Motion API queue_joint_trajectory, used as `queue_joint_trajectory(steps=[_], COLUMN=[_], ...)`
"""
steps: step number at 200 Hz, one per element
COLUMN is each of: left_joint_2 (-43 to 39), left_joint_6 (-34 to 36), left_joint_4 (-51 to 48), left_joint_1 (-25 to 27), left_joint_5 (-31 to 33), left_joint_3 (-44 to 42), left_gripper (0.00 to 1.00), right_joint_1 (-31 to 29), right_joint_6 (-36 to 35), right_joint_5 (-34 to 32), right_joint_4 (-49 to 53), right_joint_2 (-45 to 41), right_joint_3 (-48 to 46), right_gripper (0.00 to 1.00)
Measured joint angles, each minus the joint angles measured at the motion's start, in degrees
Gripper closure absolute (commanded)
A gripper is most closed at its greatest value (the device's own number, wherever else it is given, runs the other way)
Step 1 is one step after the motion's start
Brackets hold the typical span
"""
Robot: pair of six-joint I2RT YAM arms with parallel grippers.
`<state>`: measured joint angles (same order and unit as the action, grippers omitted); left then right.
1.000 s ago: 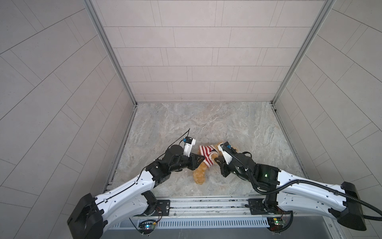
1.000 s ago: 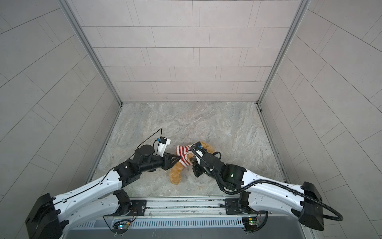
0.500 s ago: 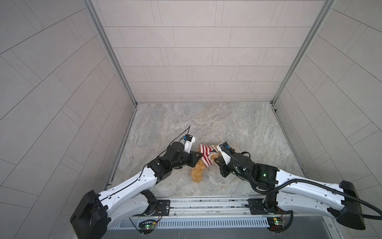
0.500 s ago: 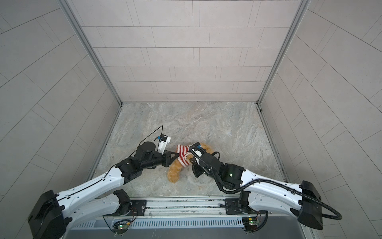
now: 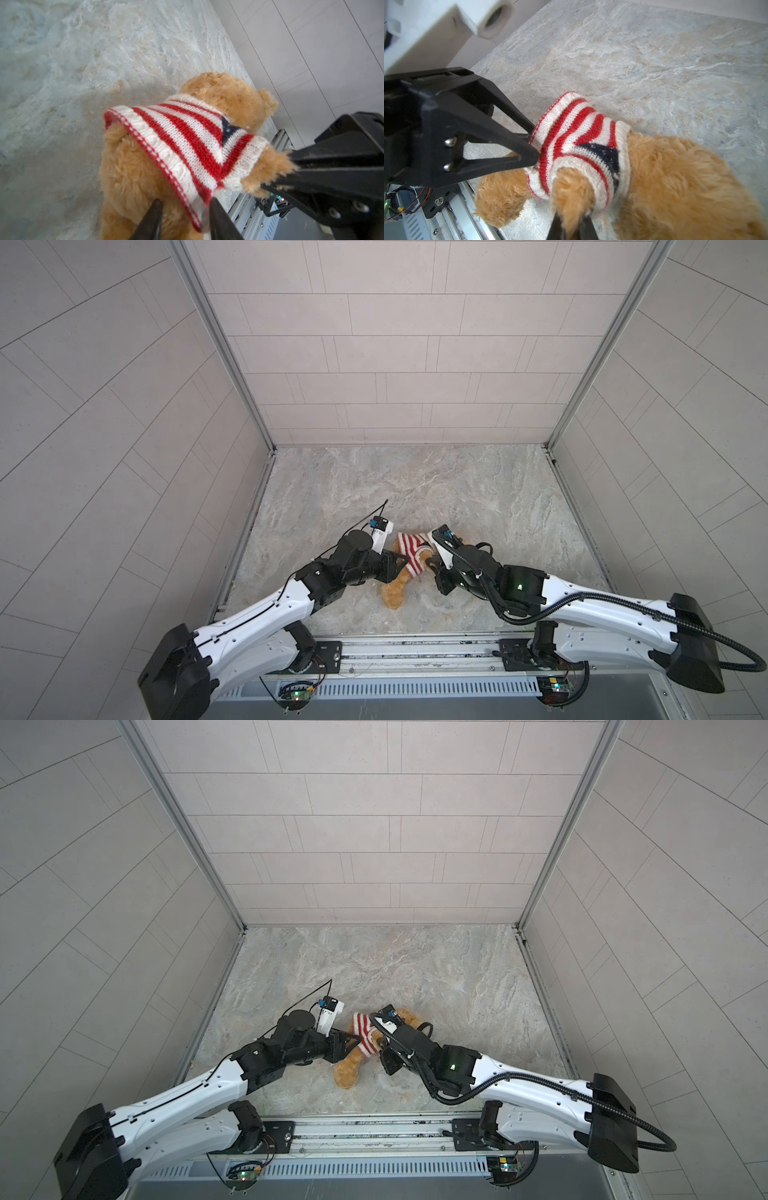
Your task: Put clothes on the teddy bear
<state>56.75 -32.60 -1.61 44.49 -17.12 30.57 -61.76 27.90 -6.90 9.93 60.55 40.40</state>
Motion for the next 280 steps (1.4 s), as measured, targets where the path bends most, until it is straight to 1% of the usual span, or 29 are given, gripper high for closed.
queue_joint_trajectory(steps=[31,53,72,99,124,141,163,175,183,224,232,249,254,257,268,280], left_joint_2=[4.4,6.6,7.4,9.3,10.8,11.6,12.6,13.2,13.4,13.6,13.6,13.2,12.9,12.7,11.6,9.3], left_joint_6=[-1.2,-1.5,-1.4,-1.3,-1.0,-0.9,-0.8,-0.8,-0.8,-0.7,-0.7,-0.3,-0.3,0.1,0.2,1.1], left_joint_4=[2.7,4.4,5.4,6.8,7.4,7.4,7.6,7.8,7.9,8.0,7.9,7.4,7.2,7.0,6.1,3.9], left_joint_1=[-2.7,-4.0,-4.9,-5.6,-5.9,-5.9,-5.9,-5.9,-5.9,-5.9,-5.9,-5.9,-5.9,-5.9,-6.1,-6.3], left_joint_5=[-0.9,-1.7,-2.2,-2.7,-2.9,-3.0,-3.1,-3.1,-3.1,-3.1,-3.0,-2.9,-2.8,-2.8,-2.5,-1.8], left_joint_3=[0.0,-0.4,-0.8,-0.8,-0.7,-0.2,0.5,0.8,0.9,0.9,0.9,0.9,0.9,1.0,1.0,1.0], left_gripper=[0.8,0.82,0.82,0.83,0.83,0.84,0.84,0.84,0.84,0.83,0.81,0.75,0.72,0.7,0.61,0.55], right_joint_1=[0.0,0.0,0.6,2.4,3.4,4.4,6.3,7.5,8.4,11.3,11.5,11.6,11.6,11.7,11.7,11.7], right_joint_6=[0.5,0.3,0.4,0.2,0.5,0.7,1.1,1.1,1.1,-0.8,-0.9,-2.3,-1.9,-2.8,-2.6,-2.8], right_joint_5=[1.9,2.4,1.2,-2.8,-5.7,-6.8,-7.0,-6.7,-6.3,-3.1,-2.4,-0.8,-0.3,0.0,1.0,2.1], right_joint_4=[-1.3,-2.3,-0.9,4.4,9.1,11.8,13.9,14.2,14.1,10.3,9.4,7.3,7.0,6.7,5.9,5.7], right_joint_2=[0.4,-1.5,-5.5,-11.2,-15.6,-18.2,-19.8,-19.5,-19.0,-15.9,-15.0,-13.4,-13.2,-13.1,-12.9,-12.9], right_joint_3=[0.0,-0.3,-1.1,-1.6,-3.3,-5.5,-8.8,-10.1,-10.8,-11.9,-11.8,-11.7,-11.7,-11.7,-11.7,-11.4], right_gripper=[0.71,0.59,0.49,0.41,0.35,0.33,0.33,0.34,0.37,0.66,0.75,0.94,0.98,1.0,1.0,1.0])
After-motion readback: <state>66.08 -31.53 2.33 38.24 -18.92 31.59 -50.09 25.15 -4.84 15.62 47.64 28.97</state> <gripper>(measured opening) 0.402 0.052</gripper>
